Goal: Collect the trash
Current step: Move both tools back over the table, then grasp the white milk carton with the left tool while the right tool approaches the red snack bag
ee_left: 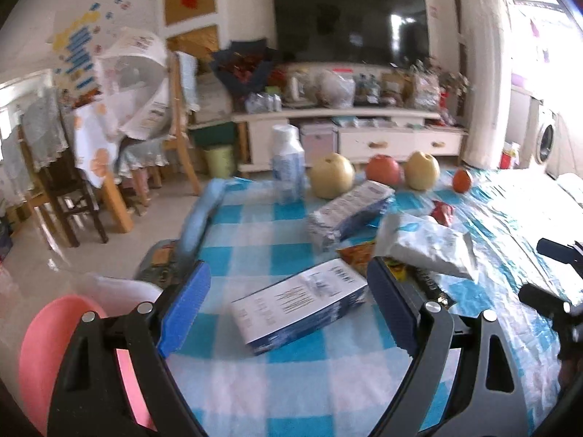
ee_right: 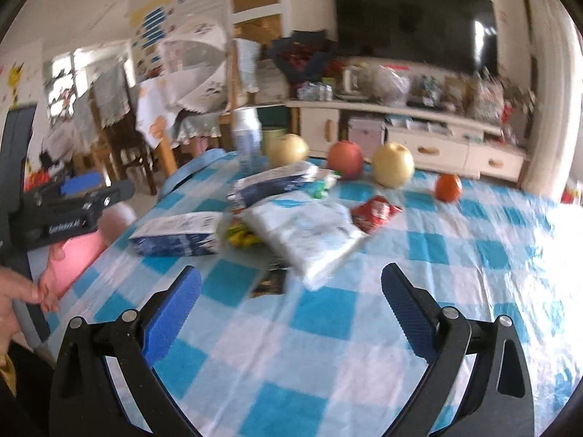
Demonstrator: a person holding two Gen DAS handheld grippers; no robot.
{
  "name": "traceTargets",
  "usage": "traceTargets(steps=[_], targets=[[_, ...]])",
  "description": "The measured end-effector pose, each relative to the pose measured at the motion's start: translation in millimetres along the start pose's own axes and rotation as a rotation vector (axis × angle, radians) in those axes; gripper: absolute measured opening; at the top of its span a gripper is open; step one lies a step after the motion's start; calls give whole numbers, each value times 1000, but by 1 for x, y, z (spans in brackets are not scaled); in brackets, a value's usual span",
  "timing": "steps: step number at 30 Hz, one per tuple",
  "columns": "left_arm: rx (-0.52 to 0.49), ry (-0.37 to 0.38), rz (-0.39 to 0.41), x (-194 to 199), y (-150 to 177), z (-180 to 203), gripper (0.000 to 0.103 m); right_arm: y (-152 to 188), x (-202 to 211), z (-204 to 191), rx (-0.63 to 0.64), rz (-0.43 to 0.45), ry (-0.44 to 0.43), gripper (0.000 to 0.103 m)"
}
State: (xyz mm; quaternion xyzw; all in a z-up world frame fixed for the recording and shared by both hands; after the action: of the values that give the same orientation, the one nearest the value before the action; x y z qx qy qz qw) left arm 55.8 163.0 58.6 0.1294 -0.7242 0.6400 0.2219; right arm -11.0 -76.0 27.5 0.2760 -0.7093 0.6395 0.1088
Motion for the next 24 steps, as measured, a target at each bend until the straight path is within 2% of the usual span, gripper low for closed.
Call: traceTargets(steps=[4, 10, 14, 17, 19, 24], targets=[[-102, 61, -68, -40, -10, 24, 88, -3, -16, 40, -142, -35, -21, 98], [-167, 129, -117, -96, -33, 43, 88, -10, -43, 78, -233, -55, -25, 98], [-211, 185, -196, -138, -34, 58, 88, -17, -61, 84, -233, -66, -53, 97], [-204, 218, -237, -161, -34, 61, 88, -18, -74, 86, -215, -80, -73, 96], [-186, 257, -264, -174, -35, 64, 88, -19, -82, 86, -198, -90, -84, 85], [-226, 283, -321, -199, -33, 69, 88, -14, -101, 90, -189, -121, -100, 83]])
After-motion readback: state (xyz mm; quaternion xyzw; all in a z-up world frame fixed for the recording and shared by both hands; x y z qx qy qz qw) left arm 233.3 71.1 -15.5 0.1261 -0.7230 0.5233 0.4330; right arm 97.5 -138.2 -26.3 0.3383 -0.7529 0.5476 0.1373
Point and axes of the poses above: each gripper's, at about its wrist camera, not at the fingertips, and x roughly against the way its jaws point, z to its right, y to its underside, the point moved 8 cm from there along -x, roughly the way its jaws point, and after that the axes turned 5 degrees about z, right-handed, at the moved point
